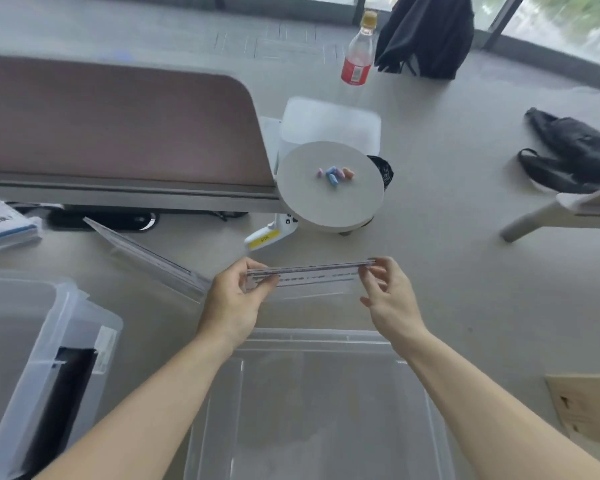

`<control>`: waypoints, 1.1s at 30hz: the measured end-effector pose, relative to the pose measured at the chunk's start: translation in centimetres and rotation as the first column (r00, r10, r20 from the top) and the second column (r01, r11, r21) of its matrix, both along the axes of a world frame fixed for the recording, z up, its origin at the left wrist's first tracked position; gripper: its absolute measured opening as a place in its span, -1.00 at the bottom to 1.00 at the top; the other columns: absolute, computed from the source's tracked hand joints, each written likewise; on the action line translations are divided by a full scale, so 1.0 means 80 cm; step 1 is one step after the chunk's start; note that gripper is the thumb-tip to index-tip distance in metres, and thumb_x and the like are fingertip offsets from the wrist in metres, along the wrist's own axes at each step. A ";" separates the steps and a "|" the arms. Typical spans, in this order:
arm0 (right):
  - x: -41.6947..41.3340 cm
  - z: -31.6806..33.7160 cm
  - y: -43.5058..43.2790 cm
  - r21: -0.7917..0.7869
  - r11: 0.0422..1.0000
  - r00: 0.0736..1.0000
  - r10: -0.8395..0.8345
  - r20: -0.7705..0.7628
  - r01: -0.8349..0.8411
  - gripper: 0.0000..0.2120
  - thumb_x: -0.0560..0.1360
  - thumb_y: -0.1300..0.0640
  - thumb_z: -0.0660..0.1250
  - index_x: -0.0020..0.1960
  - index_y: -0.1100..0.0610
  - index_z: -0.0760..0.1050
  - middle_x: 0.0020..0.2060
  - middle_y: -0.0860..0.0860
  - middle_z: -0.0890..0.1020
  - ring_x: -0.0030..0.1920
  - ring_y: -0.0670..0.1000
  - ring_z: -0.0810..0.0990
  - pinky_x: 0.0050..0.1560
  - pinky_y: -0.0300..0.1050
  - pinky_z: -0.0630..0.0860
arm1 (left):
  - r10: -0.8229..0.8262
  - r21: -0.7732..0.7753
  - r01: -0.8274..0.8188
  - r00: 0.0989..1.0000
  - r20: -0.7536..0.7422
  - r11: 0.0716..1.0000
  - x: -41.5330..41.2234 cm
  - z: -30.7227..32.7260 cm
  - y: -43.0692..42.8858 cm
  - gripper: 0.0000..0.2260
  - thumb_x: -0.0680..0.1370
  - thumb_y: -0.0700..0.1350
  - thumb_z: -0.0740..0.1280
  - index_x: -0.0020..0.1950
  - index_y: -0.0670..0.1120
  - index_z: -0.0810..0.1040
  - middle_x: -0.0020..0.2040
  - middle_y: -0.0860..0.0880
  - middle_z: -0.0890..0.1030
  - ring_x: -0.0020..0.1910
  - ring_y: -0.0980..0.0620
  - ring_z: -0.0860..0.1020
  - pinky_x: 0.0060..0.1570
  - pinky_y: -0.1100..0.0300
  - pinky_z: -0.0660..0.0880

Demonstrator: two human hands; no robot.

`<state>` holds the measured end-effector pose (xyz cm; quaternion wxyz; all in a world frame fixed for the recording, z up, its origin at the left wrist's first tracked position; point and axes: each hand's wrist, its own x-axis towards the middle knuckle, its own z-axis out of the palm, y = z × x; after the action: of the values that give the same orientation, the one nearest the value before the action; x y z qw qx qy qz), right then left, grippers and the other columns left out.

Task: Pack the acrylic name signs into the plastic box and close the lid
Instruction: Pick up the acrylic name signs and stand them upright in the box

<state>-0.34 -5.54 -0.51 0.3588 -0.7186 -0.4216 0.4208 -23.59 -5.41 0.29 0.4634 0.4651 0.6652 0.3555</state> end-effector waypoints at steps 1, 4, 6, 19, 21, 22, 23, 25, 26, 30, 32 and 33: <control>0.000 0.012 -0.004 0.013 1.000 0.999 -0.019 -0.029 0.020 -0.95 0.58 -0.03 0.31 0.02 -0.17 0.46 0.00 -0.17 0.62 0.07 -0.13 0.62 0.15 0.19 0.60 | -0.024 0.007 0.023 0.999 0.021 1.000 0.000 0.015 -0.001 -0.89 0.53 -0.07 0.50 -0.12 -0.06 0.63 -0.28 0.15 0.65 -0.25 0.37 0.53 -0.21 0.47 0.39; -0.001 0.054 -0.023 0.026 0.994 0.987 -0.107 -0.122 0.111 -0.79 0.55 -0.07 0.35 0.16 -0.13 0.44 0.11 -0.12 0.60 0.16 -0.11 0.59 0.25 0.16 0.55 | -0.083 0.030 0.080 0.990 0.113 0.996 0.000 0.059 -0.009 -0.89 0.53 -0.11 0.51 -0.14 -0.06 0.62 -0.25 0.16 0.68 -0.18 0.28 0.58 0.05 0.23 0.50; -0.008 0.084 -0.046 -0.014 0.981 0.958 -0.192 -0.211 0.193 -0.54 0.49 -0.16 0.38 0.32 -0.07 0.37 0.27 -0.04 0.53 0.25 -0.08 0.54 0.33 0.14 0.49 | -0.107 0.052 0.099 0.975 0.196 0.994 0.000 0.097 -0.019 -0.89 0.54 -0.13 0.49 -0.17 0.00 0.62 -0.18 0.17 0.70 -0.09 0.20 0.60 0.15 0.09 0.54; -0.110 0.293 -0.138 0.019 0.973 0.621 -0.131 -0.773 0.230 -0.69 0.59 0.13 0.31 0.33 0.11 0.48 0.10 0.10 0.70 0.02 0.15 0.73 0.03 0.04 0.66 | 0.042 -0.086 0.009 0.817 0.576 0.996 -0.028 0.328 -0.100 -0.84 0.54 -0.15 0.41 0.10 -0.15 0.63 0.15 -0.26 0.71 0.01 -0.23 0.72 0.00 -0.16 0.67; -0.117 0.312 -0.144 0.045 0.973 0.677 -0.123 -0.726 0.224 -0.76 0.62 0.18 0.27 0.27 0.18 0.50 0.03 0.09 0.71 -0.05 0.12 0.75 -0.11 -0.07 0.68 | -0.045 -0.054 0.076 0.901 0.430 0.996 -0.046 0.350 -0.109 -0.83 0.59 -0.09 0.39 0.12 -0.16 0.63 0.12 -0.23 0.73 0.04 -0.23 0.72 0.03 -0.17 0.67; -0.122 0.321 -0.148 0.050 0.975 0.700 -0.119 -0.705 0.216 -0.79 0.63 0.19 0.25 0.24 0.20 0.51 0.01 0.08 0.71 -0.08 0.11 0.75 -0.14 -0.09 0.68 | -0.084 -0.025 0.096 0.948 0.306 0.995 -0.059 0.361 -0.114 -0.80 0.59 -0.03 0.42 0.10 -0.14 0.64 0.06 -0.16 0.75 0.04 -0.20 0.73 0.03 -0.14 0.68; -0.127 0.329 -0.150 0.056 0.977 0.723 -0.113 -0.681 0.206 -0.81 0.63 0.19 0.25 0.20 0.20 0.52 0.00 0.08 0.72 -0.09 0.10 0.76 -0.14 -0.09 0.68 | -0.095 0.011 0.095 0.981 0.167 0.995 -0.075 0.373 -0.118 -0.78 0.56 0.02 0.45 0.07 -0.12 0.66 -0.02 -0.08 0.77 -0.01 -0.14 0.73 0.00 -0.07 0.68; -0.143 0.344 -0.151 0.084 0.981 0.776 -0.083 -0.626 0.173 -0.85 0.63 0.19 0.25 0.15 0.20 0.54 0.00 0.11 0.72 -0.12 0.09 0.76 -0.11 -0.04 0.69 | -0.055 0.099 0.058 0.998 -0.030 0.993 -0.108 0.398 -0.124 -0.79 0.50 0.07 0.51 0.00 -0.04 0.69 -0.09 0.02 0.77 -0.09 0.02 0.70 -0.08 0.09 0.62; -0.155 0.352 -0.152 0.101 0.984 0.798 -0.056 -0.600 0.144 -0.85 0.63 0.18 0.26 0.14 0.21 0.54 0.00 0.11 0.72 -0.13 0.09 0.76 -0.10 -0.01 0.70 | -0.057 0.131 0.066 0.996 -0.071 0.989 -0.124 0.411 -0.126 -0.80 0.48 0.07 0.54 0.00 -0.01 0.69 -0.07 0.05 0.77 -0.08 0.05 0.70 -0.05 0.12 0.60; -0.227 0.379 -0.153 0.185 0.982 0.870 0.133 -0.475 -0.049 -0.83 0.63 0.16 0.25 0.16 0.14 0.56 -0.05 0.07 0.75 -0.15 0.08 0.77 -0.07 0.06 0.70 | -0.221 0.161 0.249 0.960 -0.170 0.955 -0.184 0.447 -0.135 -0.91 0.55 -0.08 0.49 0.04 0.05 0.72 -0.04 0.08 0.77 -0.06 0.05 0.74 0.07 0.04 0.66; -0.260 0.385 -0.151 0.214 0.967 0.880 0.221 -0.421 -0.140 -0.84 0.63 0.16 0.25 0.14 0.13 0.58 -0.07 0.06 0.76 -0.14 0.05 0.77 -0.06 0.04 0.70 | -0.218 0.188 0.259 0.952 -0.216 0.947 -0.212 0.451 -0.138 -0.88 0.59 -0.15 0.43 0.05 0.02 0.74 -0.06 0.08 0.78 -0.06 0.08 0.75 0.10 0.04 0.66; -0.286 0.385 -0.149 0.216 0.960 0.885 0.254 -0.391 -0.180 -0.85 0.63 0.17 0.25 0.12 0.12 0.59 -0.08 0.05 0.76 -0.15 0.04 0.77 -0.08 0.03 0.70 | -0.192 0.199 0.236 0.957 -0.216 0.951 -0.241 0.447 -0.143 -0.87 0.60 -0.17 0.42 0.06 0.01 0.74 -0.05 0.08 0.78 -0.05 0.10 0.74 0.12 0.05 0.66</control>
<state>-23.23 -17.47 30.31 0.4517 -0.5271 -0.4486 0.5629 -42.85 -16.86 36.07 0.3774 0.6161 0.6085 0.3282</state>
